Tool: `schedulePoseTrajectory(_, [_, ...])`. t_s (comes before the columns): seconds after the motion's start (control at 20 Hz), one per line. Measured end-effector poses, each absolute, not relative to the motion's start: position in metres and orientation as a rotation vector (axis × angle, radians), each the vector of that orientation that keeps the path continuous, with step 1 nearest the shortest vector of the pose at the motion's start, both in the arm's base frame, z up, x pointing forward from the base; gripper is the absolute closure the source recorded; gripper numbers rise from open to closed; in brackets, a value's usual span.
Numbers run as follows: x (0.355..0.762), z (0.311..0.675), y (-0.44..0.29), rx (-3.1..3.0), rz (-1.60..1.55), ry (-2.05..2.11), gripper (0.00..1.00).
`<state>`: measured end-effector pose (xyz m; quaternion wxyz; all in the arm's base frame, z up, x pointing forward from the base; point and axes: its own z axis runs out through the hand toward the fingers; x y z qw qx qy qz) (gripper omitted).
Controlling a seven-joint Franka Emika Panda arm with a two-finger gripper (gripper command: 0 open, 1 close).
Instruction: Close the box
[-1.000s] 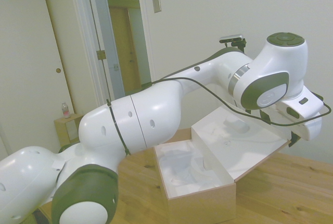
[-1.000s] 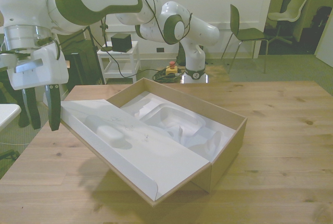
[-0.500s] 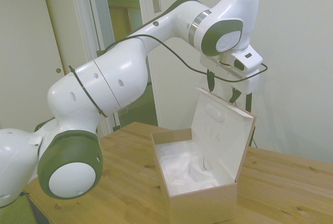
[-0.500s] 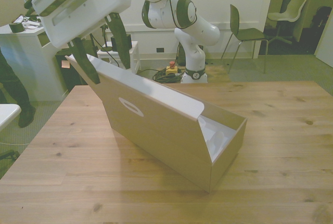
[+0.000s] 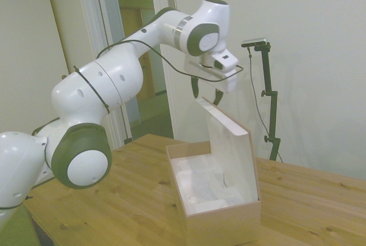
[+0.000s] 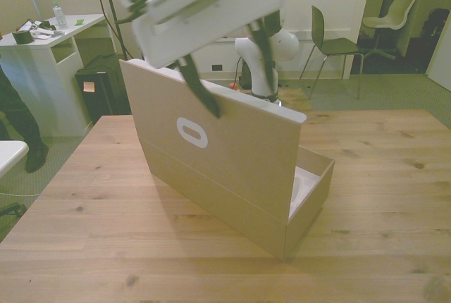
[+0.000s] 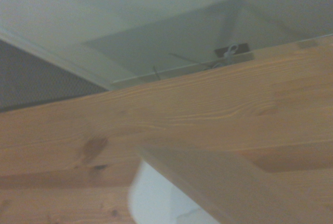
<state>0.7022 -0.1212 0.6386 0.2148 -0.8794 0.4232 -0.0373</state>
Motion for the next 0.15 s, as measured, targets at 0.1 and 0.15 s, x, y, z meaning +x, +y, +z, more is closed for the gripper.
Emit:
schedulePoseTrajectory(0.1, [0.704, 0.641, -0.071, -2.499, -0.074, 1.144, 0.0])
schedulePoseTrajectory(0.15, [0.705, 0.643, -0.047, -2.526, -0.076, 1.129, 0.0])
